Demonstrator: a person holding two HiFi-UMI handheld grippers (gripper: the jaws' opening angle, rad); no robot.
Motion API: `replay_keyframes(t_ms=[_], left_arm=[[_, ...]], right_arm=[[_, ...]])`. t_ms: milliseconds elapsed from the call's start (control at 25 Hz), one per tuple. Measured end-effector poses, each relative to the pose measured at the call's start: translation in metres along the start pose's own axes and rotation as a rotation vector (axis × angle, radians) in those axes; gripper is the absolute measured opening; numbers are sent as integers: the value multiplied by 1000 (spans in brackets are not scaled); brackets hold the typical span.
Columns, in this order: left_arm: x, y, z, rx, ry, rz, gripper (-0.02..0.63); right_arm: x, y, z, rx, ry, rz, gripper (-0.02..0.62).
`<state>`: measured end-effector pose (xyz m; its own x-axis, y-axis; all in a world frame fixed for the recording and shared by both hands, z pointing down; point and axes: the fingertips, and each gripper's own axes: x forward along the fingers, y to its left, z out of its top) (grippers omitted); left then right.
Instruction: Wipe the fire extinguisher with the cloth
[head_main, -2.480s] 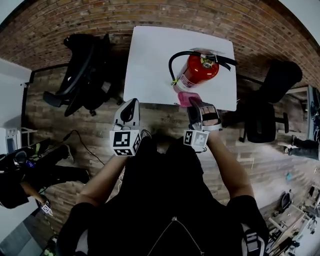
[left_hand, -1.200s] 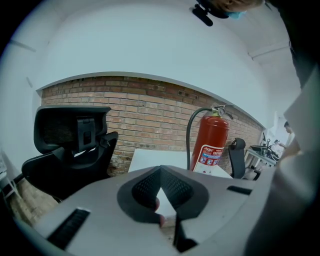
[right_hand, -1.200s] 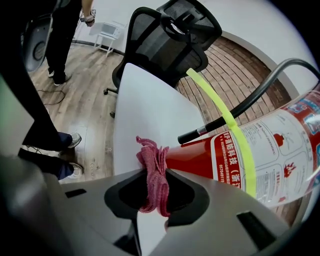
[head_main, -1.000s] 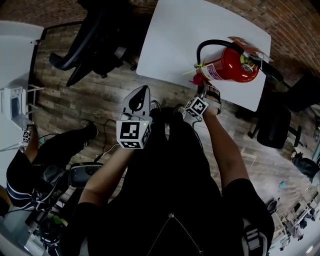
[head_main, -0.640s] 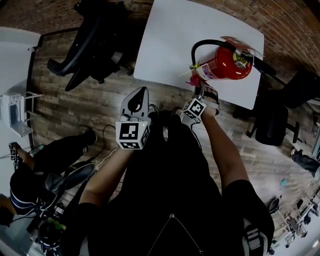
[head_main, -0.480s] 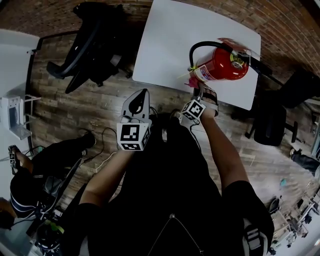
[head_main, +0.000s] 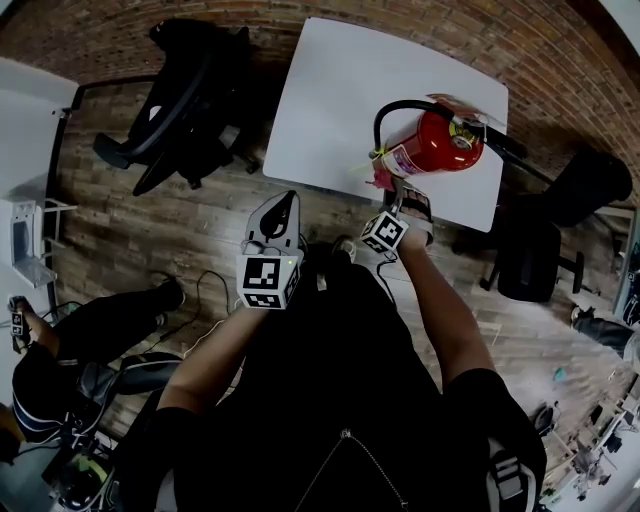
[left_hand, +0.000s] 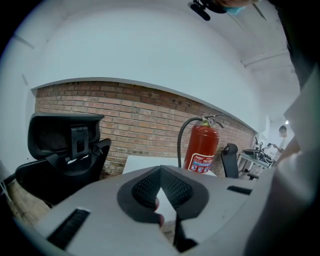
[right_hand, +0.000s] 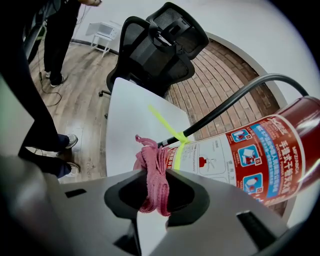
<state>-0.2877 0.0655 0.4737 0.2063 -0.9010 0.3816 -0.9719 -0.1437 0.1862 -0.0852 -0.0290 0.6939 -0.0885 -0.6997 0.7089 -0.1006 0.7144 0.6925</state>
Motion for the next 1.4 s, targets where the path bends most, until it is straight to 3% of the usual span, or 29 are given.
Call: replay_keyframes(t_ms=[560,920,1400], left_arm=[[-3,-6,5,-1,-24,-16,31],[-1,-3,14,-2,-45,-24,30],[4,-9,18,16,-34,-121,30]], right_arm=[[-28,-26,5,23,5,3,104],[-54,-51,9,51,-2,-42,104],[-88,-84,17,57,-6,-103,104]])
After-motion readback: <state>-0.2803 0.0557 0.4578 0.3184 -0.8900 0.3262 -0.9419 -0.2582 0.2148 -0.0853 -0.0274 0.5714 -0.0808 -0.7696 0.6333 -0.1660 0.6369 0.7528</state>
